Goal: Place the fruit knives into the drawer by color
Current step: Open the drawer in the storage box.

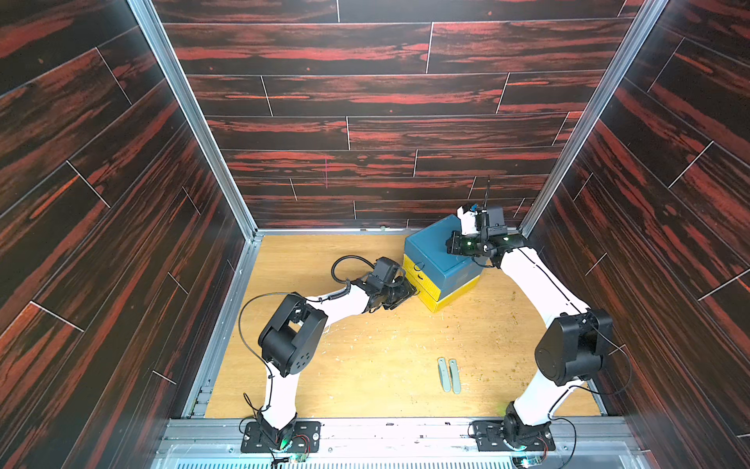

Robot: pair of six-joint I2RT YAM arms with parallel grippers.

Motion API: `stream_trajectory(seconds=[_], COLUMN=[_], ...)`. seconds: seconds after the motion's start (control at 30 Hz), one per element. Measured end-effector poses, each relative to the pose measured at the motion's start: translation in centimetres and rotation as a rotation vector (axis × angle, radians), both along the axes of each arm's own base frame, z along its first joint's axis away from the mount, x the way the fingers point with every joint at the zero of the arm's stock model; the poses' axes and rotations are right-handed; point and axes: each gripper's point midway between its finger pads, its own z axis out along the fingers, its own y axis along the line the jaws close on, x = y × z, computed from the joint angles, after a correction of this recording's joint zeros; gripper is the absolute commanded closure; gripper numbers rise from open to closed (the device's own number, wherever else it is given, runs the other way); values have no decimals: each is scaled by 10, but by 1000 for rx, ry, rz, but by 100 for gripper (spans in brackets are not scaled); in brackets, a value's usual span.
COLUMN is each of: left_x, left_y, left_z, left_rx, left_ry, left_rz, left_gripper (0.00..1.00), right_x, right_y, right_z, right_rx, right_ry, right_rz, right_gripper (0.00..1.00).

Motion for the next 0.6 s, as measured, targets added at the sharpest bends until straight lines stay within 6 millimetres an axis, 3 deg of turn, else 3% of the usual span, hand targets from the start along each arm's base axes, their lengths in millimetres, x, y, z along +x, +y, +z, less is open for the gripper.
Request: stream_trajectory(seconds=[0.23, 0.6], left_x=[15, 17], left_y=[-2, -4], left_z=[-3, -41], left_rx=[-17, -56], left_ry=[-55, -35], left_rz=[16, 50], left_gripper=[41, 44], right_x=[0, 0], right_y=[0, 0], right_z=[0, -1], right_rx=[1, 5], right_ry=[0, 3], right_rz=[1, 4], right_gripper=[100, 100])
